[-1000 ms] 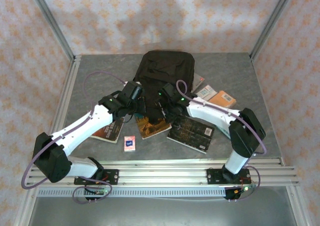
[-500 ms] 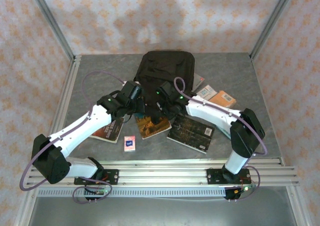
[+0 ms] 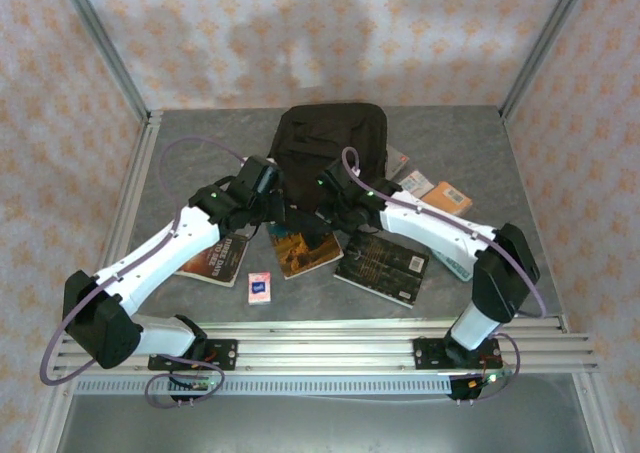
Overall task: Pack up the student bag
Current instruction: Unzip the student bag at the center of the table.
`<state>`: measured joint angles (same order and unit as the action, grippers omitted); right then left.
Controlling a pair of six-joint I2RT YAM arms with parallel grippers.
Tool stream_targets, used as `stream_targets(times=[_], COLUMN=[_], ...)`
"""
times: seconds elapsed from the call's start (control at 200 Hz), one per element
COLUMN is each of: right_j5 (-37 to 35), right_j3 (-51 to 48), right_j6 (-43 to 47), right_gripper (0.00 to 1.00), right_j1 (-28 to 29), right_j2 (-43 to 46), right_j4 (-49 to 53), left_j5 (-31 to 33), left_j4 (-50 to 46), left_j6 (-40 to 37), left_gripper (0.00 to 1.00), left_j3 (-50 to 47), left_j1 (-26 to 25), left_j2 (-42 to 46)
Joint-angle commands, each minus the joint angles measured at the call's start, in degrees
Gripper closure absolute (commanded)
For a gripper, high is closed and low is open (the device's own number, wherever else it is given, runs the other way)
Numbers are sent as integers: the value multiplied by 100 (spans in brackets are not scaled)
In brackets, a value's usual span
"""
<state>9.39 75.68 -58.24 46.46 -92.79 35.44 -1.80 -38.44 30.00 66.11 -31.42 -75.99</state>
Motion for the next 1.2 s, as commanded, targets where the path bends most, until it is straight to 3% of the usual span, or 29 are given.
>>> stream_targets(times=[0.0, 0.63, 0.861, 1.191], right_j5=[-550, -1507, -1491, -1130], right_j3=[-221, -379, -482, -983], right_j6=[804, 1827, 2388, 3065], right_gripper=[100, 100, 100, 100], right_j1=[-33, -50, -70, -67], right_j2=[305, 526, 714, 1206], right_j4=[760, 1340, 1457, 1338], left_j5=[409, 460, 462, 554], left_j4=[-286, -412, -366, -305], left_j6=[-150, -135, -168, -275], left_gripper=[100, 100, 100, 100], left_j3=[276, 178, 278, 882], left_j1=[240, 430, 696, 843], left_j2=[-63, 110, 18, -758])
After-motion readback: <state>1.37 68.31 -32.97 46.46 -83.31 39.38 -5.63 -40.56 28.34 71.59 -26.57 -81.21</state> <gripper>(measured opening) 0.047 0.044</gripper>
